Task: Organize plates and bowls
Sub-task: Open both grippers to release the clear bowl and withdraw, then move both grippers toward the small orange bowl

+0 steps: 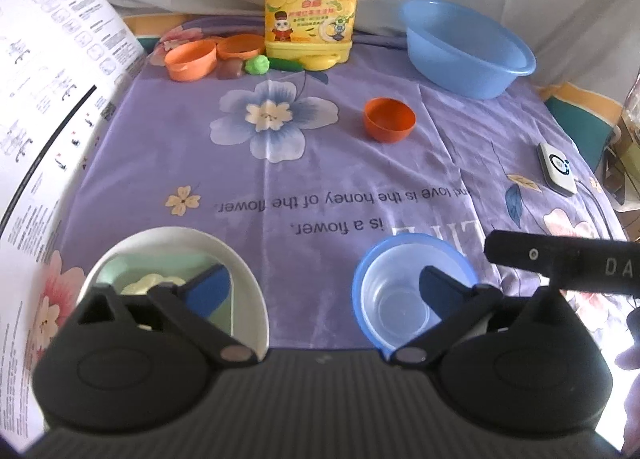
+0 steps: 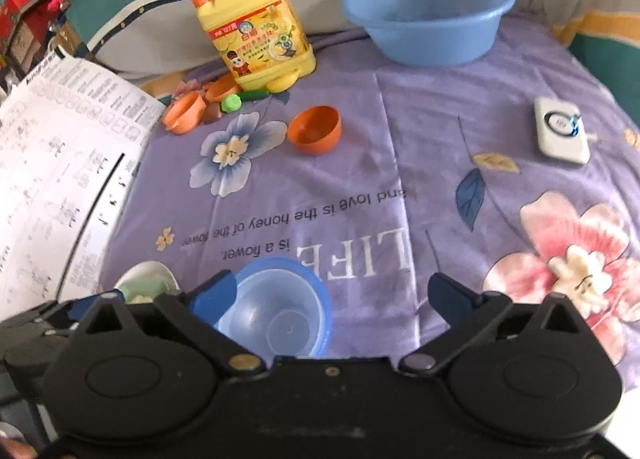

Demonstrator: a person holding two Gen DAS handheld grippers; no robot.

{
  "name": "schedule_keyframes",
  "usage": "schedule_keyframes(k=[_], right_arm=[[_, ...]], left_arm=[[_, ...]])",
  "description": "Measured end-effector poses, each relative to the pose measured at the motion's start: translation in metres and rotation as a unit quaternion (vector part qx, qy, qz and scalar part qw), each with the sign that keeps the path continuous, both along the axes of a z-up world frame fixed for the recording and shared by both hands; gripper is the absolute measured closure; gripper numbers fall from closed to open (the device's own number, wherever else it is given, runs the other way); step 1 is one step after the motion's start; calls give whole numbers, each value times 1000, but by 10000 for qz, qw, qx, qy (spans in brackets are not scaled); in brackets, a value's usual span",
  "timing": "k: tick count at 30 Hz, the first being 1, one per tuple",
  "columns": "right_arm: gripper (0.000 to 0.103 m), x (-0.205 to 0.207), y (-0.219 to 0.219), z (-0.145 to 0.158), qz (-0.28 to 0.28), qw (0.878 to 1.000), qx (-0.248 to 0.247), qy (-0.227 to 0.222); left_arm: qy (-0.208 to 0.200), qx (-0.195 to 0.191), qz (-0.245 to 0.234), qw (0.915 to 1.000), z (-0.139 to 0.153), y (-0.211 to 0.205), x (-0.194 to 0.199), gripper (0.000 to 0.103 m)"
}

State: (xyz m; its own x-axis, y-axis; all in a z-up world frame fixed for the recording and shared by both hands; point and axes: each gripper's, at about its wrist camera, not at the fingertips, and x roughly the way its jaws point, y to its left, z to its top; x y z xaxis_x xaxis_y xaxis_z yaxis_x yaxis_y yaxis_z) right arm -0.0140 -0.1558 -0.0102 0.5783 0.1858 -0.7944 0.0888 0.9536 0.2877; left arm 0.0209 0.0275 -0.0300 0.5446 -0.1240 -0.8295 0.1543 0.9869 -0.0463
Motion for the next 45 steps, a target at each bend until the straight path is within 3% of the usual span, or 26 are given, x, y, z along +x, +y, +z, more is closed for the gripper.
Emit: schedule_keyframes(k=[11,21,37,45], right_arm=[[0,-9,-3,8,-53,9997,-192,-173],[0,0,-13,10,-246,9992,-237,-199],[0,80,-27,9,-564,9980,-57,-285],[22,140,-29,-8,-689,9973,132,-199]], left_arm=[[-147,54,26,9999,9,5,-6,0],[-205,28,127,9997,14,7,18,0],[-282,136,117,9994,9,-16,103,0],[-140,204,142,9996,-14,-34,157,0]])
